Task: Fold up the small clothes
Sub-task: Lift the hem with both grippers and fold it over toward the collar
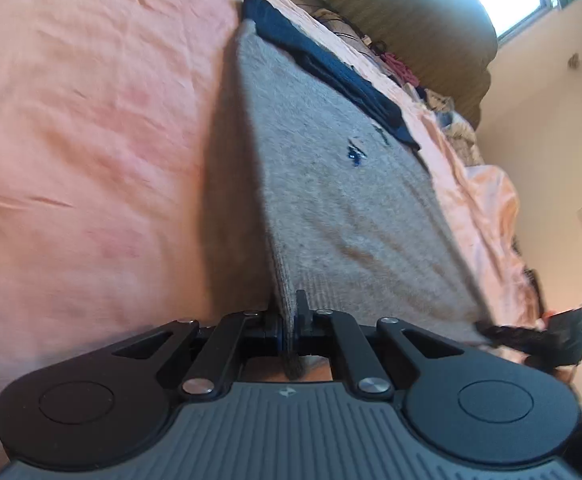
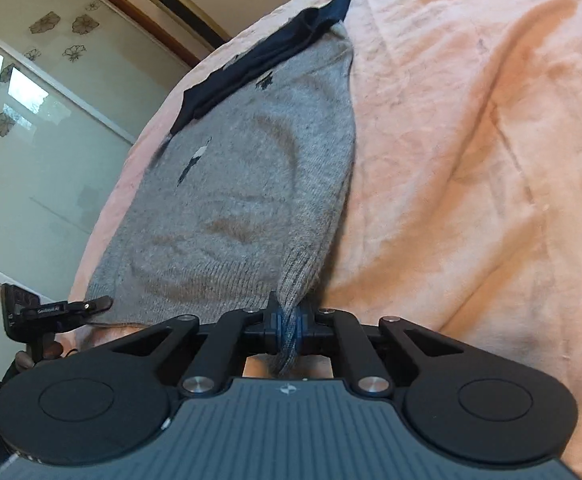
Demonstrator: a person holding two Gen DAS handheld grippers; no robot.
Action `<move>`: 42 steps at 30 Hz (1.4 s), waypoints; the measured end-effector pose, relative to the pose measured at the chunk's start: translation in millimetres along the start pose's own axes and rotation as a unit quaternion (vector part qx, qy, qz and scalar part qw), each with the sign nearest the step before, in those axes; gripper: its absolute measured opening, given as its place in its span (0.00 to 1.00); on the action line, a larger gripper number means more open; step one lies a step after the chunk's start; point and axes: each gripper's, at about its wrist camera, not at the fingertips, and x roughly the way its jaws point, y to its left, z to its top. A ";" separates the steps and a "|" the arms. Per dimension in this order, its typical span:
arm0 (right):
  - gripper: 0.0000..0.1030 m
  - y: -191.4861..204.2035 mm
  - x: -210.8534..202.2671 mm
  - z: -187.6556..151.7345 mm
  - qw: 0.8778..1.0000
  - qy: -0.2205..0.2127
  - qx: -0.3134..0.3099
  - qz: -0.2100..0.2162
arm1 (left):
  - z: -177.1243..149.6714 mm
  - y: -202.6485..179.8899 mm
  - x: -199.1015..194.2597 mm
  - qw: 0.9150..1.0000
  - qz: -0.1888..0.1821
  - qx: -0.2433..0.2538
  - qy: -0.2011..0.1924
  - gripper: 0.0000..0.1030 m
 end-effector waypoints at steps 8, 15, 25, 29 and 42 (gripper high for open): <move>0.40 -1.3 -1.9 18.1 1.000 -0.008 -0.021 -0.012 | 33.0 9.4 -19.2 0.998 -0.005 0.058 0.004 0.12; 0.70 15.3 57.2 166.6 0.981 -0.153 -0.075 -0.090 | 162.8 -27.1 39.4 0.964 0.146 0.122 -0.184 0.97; 0.63 -23.6 212.6 328.2 0.981 -0.156 0.008 -0.119 | 316.4 -0.9 203.2 0.989 0.091 0.009 -0.119 0.95; 0.13 -6.2 237.5 339.1 0.985 -0.111 -0.066 -0.116 | 321.9 -22.9 230.0 0.978 0.152 0.086 -0.114 0.08; 0.47 16.3 193.9 335.7 0.983 -0.163 -0.063 -0.061 | 286.9 -56.3 193.7 0.950 0.160 0.162 -0.215 0.67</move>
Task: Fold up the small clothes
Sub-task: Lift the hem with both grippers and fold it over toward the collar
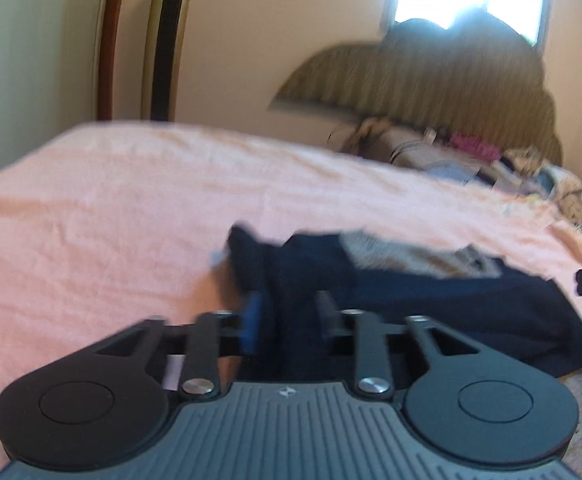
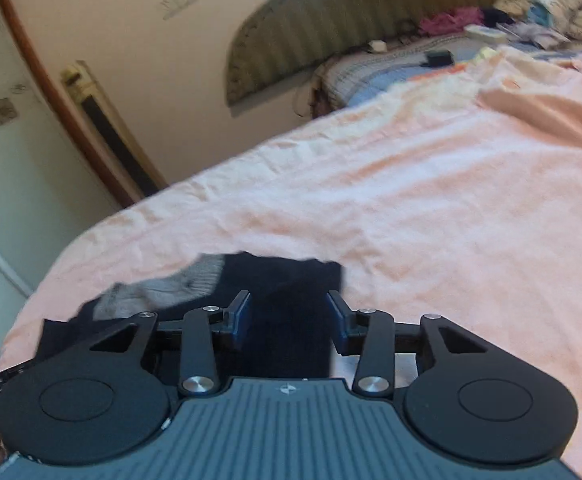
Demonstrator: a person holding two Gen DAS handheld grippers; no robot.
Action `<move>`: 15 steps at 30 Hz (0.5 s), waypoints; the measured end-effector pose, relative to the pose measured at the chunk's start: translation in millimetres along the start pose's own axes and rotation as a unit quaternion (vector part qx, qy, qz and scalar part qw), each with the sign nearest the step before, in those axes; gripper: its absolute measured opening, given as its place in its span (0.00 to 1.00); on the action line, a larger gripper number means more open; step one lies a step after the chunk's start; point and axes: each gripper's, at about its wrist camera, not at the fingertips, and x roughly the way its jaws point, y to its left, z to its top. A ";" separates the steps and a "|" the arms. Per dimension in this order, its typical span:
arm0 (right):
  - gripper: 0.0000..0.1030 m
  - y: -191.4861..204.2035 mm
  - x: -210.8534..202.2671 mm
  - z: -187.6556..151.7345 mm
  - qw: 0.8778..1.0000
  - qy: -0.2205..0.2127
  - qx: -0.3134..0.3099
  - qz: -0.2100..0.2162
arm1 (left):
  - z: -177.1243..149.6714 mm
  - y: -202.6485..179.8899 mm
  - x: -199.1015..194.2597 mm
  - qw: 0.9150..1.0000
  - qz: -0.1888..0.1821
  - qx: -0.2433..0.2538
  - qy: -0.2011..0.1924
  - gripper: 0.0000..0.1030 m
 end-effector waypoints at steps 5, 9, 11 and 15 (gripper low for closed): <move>0.49 24.8 57.5 1.6 0.994 0.082 -0.038 -0.057 | -3.6 -32.4 22.5 0.999 -0.020 0.038 0.026 0.95; 0.08 54.3 53.3 -7.4 0.983 0.039 -0.163 -0.081 | -16.0 -26.5 47.9 0.997 -0.001 0.027 0.072 0.97; 0.07 58.0 58.6 -19.8 0.957 0.028 -0.253 -0.142 | -16.6 -23.5 48.2 0.997 -0.007 0.020 0.070 0.98; 0.12 52.5 54.1 -26.7 0.963 0.022 -0.227 -0.144 | -19.4 -30.2 49.3 0.996 0.008 0.041 0.075 0.98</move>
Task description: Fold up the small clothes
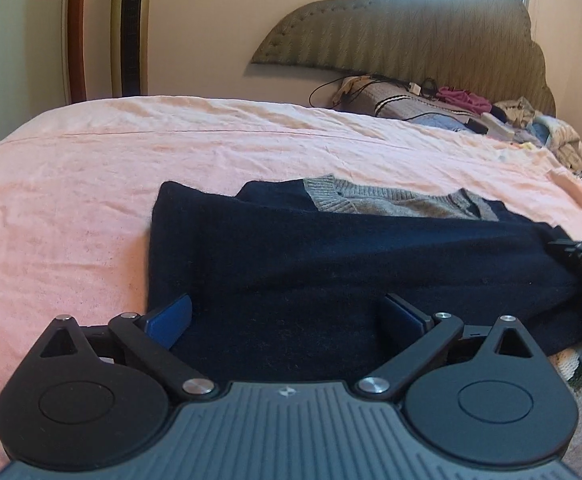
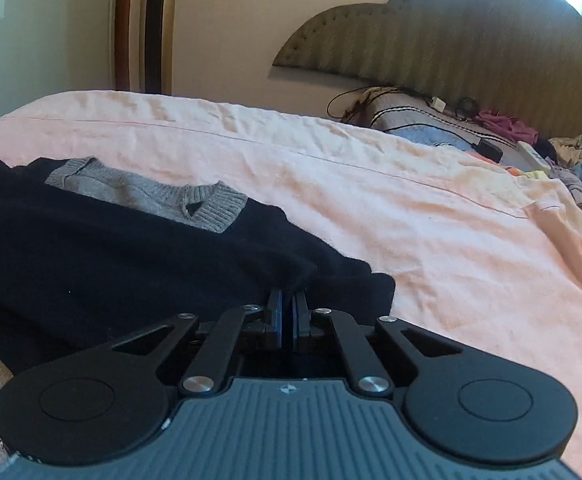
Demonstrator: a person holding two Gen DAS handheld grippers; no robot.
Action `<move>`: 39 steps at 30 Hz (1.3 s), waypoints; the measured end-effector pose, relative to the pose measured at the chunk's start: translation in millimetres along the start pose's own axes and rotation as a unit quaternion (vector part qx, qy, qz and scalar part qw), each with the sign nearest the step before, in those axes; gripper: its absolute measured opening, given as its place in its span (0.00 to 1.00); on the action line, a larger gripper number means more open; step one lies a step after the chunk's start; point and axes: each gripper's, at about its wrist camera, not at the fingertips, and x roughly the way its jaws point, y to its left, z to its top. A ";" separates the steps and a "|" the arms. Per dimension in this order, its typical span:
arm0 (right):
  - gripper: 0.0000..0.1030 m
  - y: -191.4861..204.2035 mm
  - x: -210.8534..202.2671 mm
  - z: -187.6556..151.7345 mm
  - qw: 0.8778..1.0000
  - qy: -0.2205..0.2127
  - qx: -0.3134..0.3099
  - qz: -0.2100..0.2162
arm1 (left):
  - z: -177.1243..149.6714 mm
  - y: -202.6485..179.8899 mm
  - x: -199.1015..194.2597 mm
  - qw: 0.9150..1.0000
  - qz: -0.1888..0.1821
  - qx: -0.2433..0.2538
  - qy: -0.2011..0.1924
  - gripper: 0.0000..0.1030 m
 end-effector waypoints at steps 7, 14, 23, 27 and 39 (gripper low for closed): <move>0.57 23.2 -34.0 14.0 0.994 -0.054 0.058 0.077 | -0.2 -1.6 -0.7 1.000 0.006 0.001 -0.001 0.99; 0.63 21.7 7.8 -13.3 0.994 -0.033 0.060 0.084 | -0.4 -2.3 -0.8 1.000 0.006 0.001 -0.001 0.99; 0.86 36.1 -4.8 -18.2 0.999 -0.012 0.019 0.038 | -1.1 -2.2 -2.6 1.000 0.008 0.000 -0.004 0.99; 0.83 40.8 -26.5 -12.6 0.998 -0.004 0.042 0.038 | -8.8 -0.8 -31.1 0.998 0.037 -0.032 -0.027 0.99; 0.92 40.5 -47.3 -36.4 0.999 0.025 0.042 0.011 | -29.3 -16.7 -56.0 0.996 0.040 0.072 0.037 0.99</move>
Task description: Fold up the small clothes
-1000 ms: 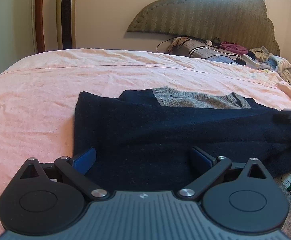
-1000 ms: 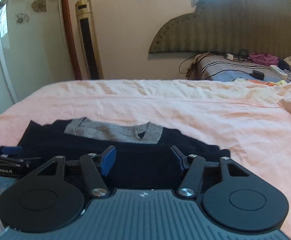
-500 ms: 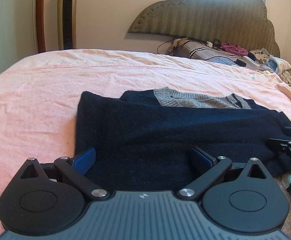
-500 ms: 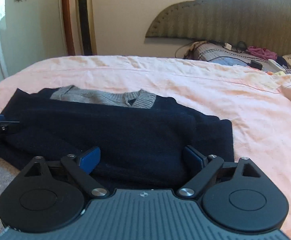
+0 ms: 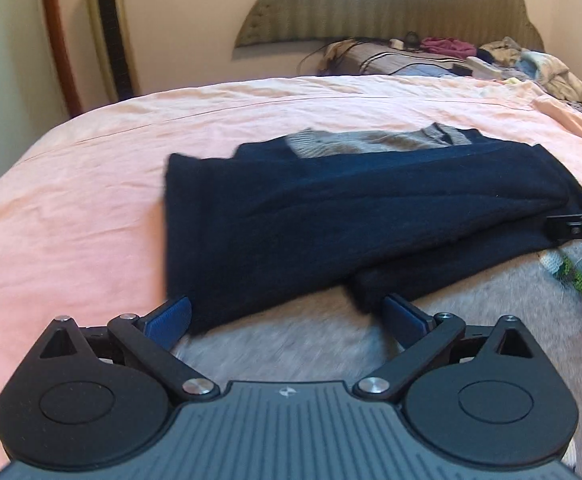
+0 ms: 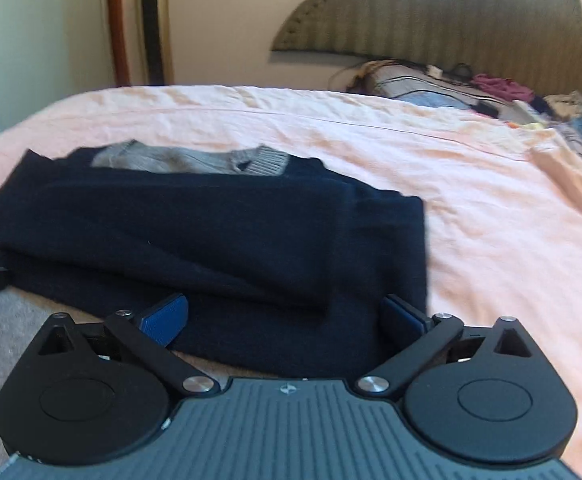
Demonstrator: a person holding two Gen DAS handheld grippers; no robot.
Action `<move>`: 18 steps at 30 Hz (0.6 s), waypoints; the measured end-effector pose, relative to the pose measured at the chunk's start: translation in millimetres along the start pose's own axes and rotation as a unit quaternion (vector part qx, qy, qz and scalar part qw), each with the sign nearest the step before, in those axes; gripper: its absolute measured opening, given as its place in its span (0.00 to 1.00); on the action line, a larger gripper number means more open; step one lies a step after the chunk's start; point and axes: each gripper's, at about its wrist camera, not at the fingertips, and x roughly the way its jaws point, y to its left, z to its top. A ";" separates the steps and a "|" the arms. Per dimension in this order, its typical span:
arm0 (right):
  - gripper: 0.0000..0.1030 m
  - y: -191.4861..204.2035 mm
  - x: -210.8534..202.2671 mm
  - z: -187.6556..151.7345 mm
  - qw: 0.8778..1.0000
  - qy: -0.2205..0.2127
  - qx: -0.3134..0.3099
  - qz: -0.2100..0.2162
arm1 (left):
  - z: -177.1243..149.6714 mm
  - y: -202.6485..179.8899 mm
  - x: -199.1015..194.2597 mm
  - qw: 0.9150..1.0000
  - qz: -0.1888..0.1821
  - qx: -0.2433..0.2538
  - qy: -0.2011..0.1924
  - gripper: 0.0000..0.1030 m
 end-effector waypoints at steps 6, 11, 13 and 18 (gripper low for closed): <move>1.00 51.4 -36.4 -56.5 0.995 0.015 -0.056 0.076 | -39.1 -22.8 -44.4 0.997 -0.076 -0.025 0.012 1.00; 1.00 2.0 -55.1 -75.7 0.999 -0.016 -0.013 0.047 | -66.3 -3.5 -49.8 0.999 -0.036 0.014 -0.005 1.00; 1.00 -14.2 -62.7 -79.1 1.000 -0.009 0.003 0.029 | -70.9 11.7 -52.9 1.000 -0.021 -0.001 -0.004 1.00; 1.00 30.2 -99.8 -90.5 0.998 -0.015 -0.011 0.064 | -80.7 -24.7 -89.7 0.999 -0.047 -0.006 -0.005 1.00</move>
